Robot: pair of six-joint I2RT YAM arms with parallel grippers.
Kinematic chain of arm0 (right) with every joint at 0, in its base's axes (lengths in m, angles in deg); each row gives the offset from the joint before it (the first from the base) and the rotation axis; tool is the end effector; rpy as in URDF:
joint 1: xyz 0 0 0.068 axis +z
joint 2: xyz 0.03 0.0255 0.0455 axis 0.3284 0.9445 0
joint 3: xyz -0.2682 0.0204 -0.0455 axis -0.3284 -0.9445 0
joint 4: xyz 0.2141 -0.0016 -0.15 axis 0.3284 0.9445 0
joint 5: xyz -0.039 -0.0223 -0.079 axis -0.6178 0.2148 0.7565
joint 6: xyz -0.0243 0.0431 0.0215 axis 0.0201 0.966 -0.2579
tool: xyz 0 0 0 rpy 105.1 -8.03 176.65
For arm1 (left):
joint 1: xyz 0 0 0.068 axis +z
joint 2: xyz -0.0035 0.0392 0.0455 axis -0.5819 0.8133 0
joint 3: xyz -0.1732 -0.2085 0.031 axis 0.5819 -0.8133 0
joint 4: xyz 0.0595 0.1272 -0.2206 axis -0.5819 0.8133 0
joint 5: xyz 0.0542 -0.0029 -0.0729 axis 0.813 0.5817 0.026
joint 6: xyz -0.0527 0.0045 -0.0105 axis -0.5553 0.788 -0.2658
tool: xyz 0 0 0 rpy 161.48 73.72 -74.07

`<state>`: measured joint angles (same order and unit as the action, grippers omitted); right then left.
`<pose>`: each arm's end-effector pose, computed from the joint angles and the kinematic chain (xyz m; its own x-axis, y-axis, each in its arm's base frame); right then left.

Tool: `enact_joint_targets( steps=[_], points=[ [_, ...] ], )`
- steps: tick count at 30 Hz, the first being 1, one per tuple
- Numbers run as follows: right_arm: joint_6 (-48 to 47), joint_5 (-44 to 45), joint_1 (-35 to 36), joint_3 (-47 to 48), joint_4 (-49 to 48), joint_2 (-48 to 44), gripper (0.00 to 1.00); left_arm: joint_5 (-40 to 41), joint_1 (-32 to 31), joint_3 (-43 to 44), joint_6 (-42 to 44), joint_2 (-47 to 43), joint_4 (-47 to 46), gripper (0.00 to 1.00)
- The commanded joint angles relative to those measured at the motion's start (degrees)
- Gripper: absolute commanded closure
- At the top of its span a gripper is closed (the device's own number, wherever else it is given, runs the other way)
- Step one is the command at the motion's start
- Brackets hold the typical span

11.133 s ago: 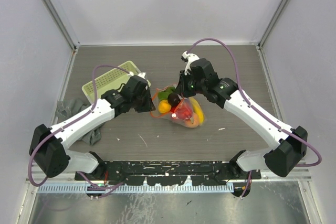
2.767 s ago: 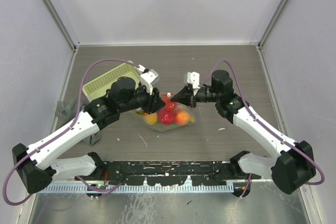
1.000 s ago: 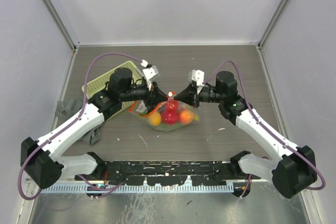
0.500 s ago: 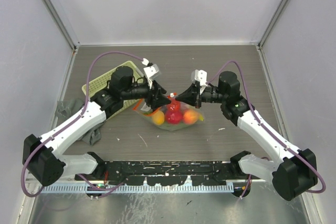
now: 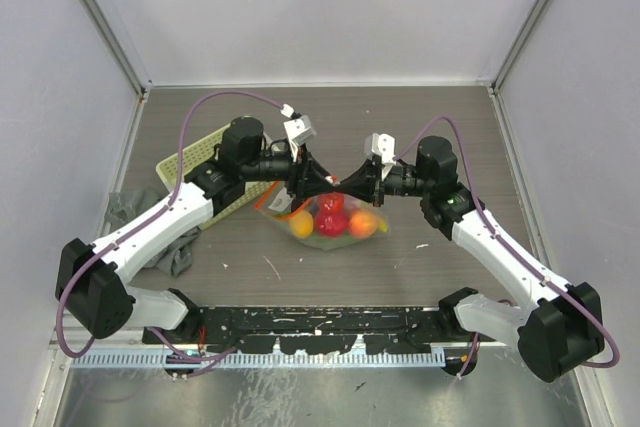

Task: Place the food in the zip-top bag and seal the zipper
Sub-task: Zip the zipper food storage bag at the center of the board.

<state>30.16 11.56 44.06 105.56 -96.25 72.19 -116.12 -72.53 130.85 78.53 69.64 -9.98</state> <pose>0.2071 0.1284 0.3177 0.0739 -0.1078 -0.9914 -0.9836 0.1563 -0.0903 0.2305 -0.2028 0.3411 -0.3142 0.1608 -0.9356 0.9336 0.2313 -0.2738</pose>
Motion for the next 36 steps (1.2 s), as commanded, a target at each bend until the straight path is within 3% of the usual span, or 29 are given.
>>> enact_joint_targets(
  steps=[1, 4, 8, 12, 15, 22, 31, 36],
  points=[
    [1.02, -0.93, -0.11, 0.67, -4.86, -0.73, 0.99, -2.41, 0.33, 1.27, -0.39, -0.90, -4.72, 0.72],
    [1.06, -0.96, -0.18, 0.60, -4.87, -0.61, 0.99, -2.51, 0.30, 0.62, -0.96, -1.44, -5.71, 0.71],
    [1.28, -1.03, -0.14, 0.64, -4.87, -0.45, 0.99, -3.03, 0.30, 0.88, -1.39, -1.46, -5.90, 0.59],
    [1.46, -1.07, -0.17, 0.71, -5.05, -0.46, 0.99, -4.15, 0.34, 1.54, -1.85, -0.61, -5.99, 0.58],
    [1.46, -0.90, -0.18, 0.68, -5.04, -0.54, 0.99, -4.72, 0.33, 1.61, -1.88, -0.03, -5.73, 0.66],
    [1.01, 1.02, -0.22, -0.04, -4.72, -1.61, 0.99, -2.17, 0.54, 0.57, 1.46, -1.89, -2.02, 1.00],
    [1.63, 2.88, -1.16, -0.28, -3.39, -2.32, 0.99, -1.88, 3.67, -3.57, 1.55, -7.55, -1.59, 1.00],
    [2.25, -0.75, -1.15, 0.84, -3.19, -1.63, 0.99, -3.92, 3.59, -2.81, 1.28, -7.20, -0.76, 1.00]
  ],
)
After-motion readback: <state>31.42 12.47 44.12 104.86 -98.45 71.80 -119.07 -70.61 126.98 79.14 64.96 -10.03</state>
